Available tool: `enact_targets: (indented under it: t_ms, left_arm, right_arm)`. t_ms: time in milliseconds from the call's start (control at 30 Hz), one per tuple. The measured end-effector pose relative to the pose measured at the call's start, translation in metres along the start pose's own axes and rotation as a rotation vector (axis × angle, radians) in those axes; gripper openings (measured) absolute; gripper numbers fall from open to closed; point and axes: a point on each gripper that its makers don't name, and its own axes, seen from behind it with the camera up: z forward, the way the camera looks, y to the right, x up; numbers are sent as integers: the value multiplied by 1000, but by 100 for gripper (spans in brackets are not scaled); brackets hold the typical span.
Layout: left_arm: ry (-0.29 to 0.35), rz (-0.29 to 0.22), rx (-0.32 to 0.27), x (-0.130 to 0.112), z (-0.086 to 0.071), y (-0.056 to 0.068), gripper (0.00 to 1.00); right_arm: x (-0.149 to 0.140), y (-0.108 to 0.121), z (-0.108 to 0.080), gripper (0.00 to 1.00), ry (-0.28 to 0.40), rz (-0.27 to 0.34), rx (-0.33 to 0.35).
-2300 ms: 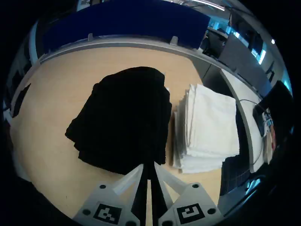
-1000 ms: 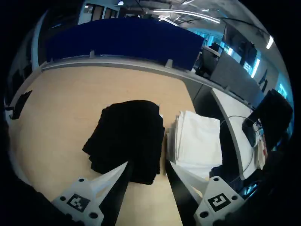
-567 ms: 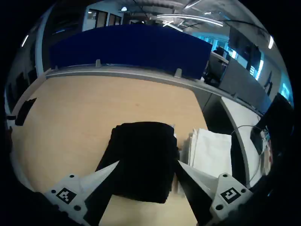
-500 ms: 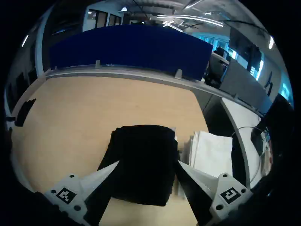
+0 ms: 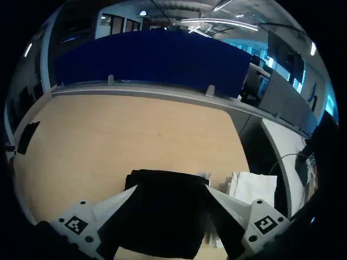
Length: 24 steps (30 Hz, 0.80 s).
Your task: Fold towel
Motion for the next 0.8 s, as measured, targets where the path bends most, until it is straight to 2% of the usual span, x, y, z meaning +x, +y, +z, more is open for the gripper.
enact_targets:
  t_ms: [500, 800]
  left_arm:
    - [-5, -8, 25, -3, -3, -9, 93]
    - [-10, -11, 33, -8, -4, -9, 93]
  right_arm:
    - [-23, 9, 37, 100, -65, 40, 8]
    - [-27, 9, 44, 100, -84, 30, 10]
